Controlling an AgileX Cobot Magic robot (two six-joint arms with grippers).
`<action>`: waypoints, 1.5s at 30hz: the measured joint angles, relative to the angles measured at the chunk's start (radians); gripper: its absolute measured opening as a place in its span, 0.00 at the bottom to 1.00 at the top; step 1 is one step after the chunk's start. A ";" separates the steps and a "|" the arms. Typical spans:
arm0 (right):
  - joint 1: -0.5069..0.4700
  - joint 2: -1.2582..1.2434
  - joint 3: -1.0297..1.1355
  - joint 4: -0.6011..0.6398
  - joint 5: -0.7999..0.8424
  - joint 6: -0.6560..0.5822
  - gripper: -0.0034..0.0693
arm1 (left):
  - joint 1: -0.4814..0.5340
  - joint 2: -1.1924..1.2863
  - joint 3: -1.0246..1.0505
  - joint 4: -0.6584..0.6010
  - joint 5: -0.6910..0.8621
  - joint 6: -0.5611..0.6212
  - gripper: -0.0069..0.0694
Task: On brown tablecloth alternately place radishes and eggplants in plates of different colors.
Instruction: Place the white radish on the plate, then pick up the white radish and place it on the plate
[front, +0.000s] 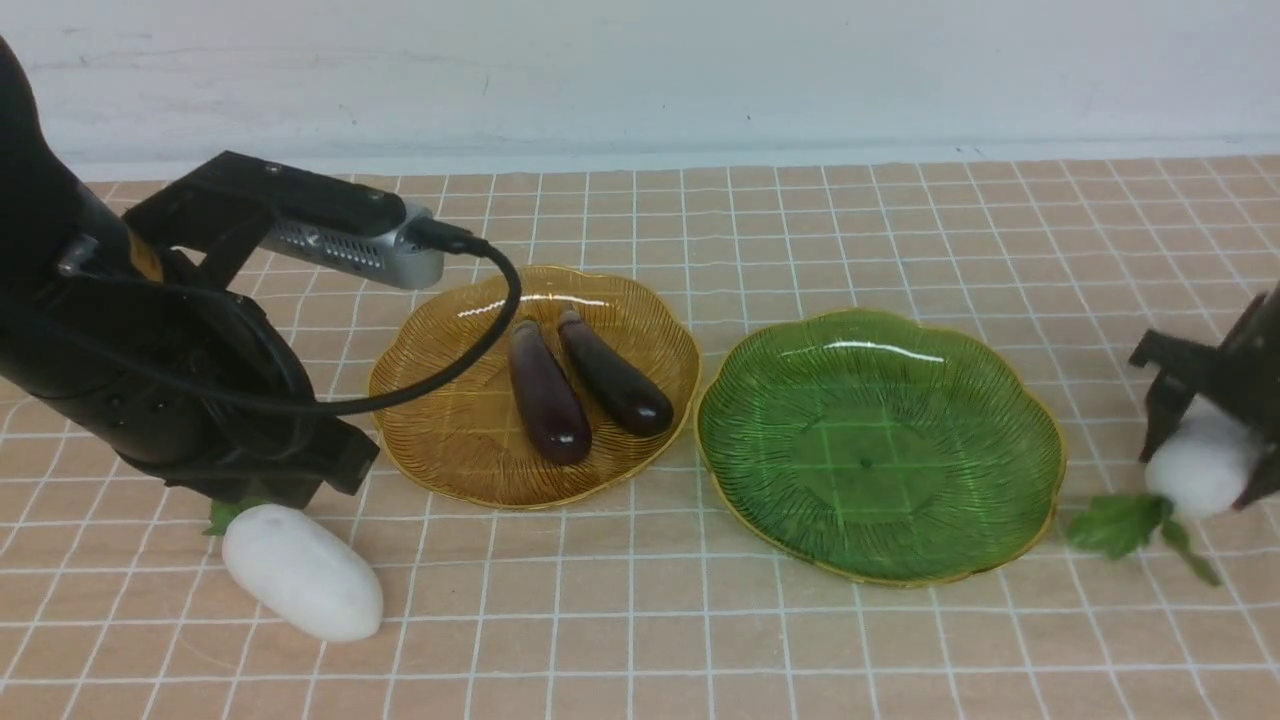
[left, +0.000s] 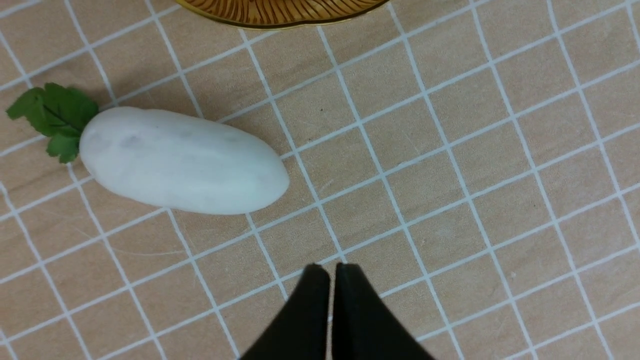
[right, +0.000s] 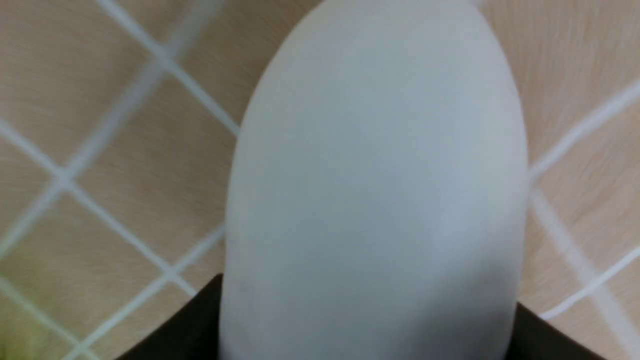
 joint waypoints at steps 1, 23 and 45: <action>0.000 0.000 -0.031 -0.019 0.023 -0.015 0.71 | 0.000 0.000 0.000 0.000 0.000 0.002 0.09; 0.415 0.109 -0.434 0.151 0.137 -0.390 0.91 | 0.047 0.000 0.032 0.032 0.027 -0.113 0.09; 0.425 -1.261 0.402 0.103 0.092 -0.485 0.49 | 0.280 0.322 0.032 -0.056 -0.240 -0.350 0.66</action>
